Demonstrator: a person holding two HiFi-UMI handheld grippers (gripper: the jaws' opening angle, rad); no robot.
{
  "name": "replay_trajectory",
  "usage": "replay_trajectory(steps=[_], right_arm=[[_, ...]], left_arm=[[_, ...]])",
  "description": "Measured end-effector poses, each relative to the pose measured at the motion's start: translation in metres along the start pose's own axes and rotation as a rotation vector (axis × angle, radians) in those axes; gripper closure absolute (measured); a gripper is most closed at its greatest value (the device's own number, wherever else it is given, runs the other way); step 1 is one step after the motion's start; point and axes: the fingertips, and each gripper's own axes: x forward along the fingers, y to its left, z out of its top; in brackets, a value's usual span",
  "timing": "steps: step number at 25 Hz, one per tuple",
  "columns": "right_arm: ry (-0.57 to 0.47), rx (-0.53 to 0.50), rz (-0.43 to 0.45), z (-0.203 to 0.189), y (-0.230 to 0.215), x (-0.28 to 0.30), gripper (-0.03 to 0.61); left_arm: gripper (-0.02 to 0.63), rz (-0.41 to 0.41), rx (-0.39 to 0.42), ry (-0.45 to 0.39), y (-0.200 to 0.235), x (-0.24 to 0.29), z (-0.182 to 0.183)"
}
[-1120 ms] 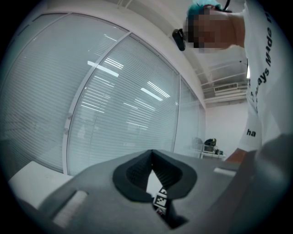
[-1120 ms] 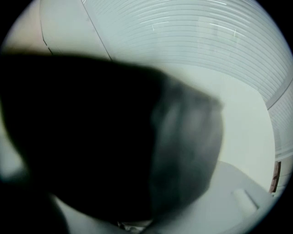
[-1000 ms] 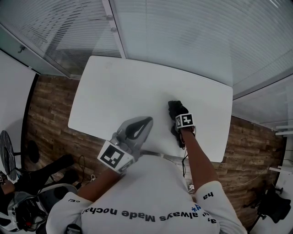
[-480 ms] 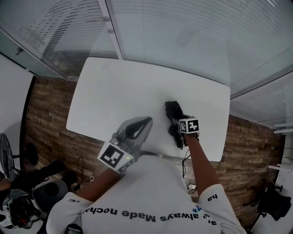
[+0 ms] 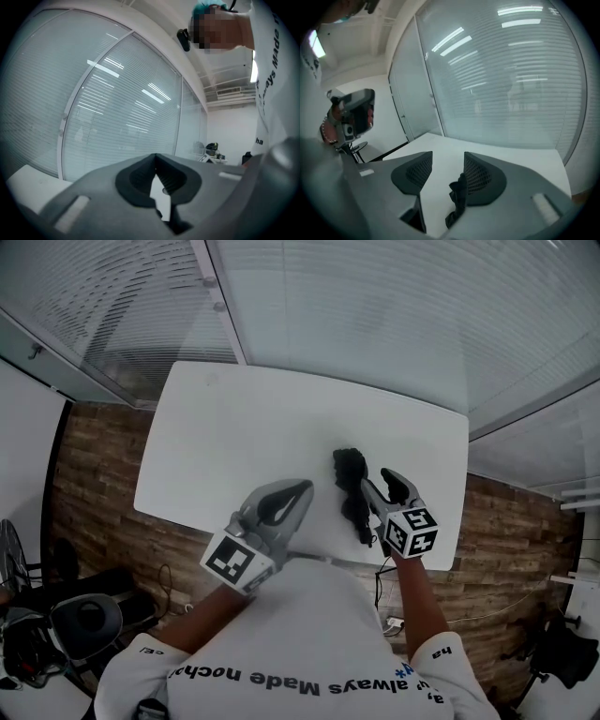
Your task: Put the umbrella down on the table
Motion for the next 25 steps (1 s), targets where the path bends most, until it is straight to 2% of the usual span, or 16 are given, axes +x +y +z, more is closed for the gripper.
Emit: replay_trajectory(steps=[7,11,15,21,25], right_arm=[[-0.265,-0.205,0.005,0.079,0.059,-0.062,0.403],[-0.362,-0.232,0.000,0.107,0.084,-0.082,0.433],[-0.416,-0.221,0.005,0.118,0.102,-0.100,0.463],[-0.453,-0.252,-0.007,0.124,0.115,-0.113,0.560],[-0.445,-0.251,-0.004,0.124,0.116,-0.114,0.575]], left_arm=[[0.611,-0.010,-0.002,-0.008,-0.006,0.006,0.007],[0.611,-0.016,0.020,-0.016,-0.001,0.008,0.010],[0.611,-0.020,0.032,-0.033,-0.002,0.009,0.017],[0.611,-0.023,0.035,-0.044,-0.003,0.010,0.020],[0.611,-0.026,0.013,-0.038,-0.005,0.011,0.021]])
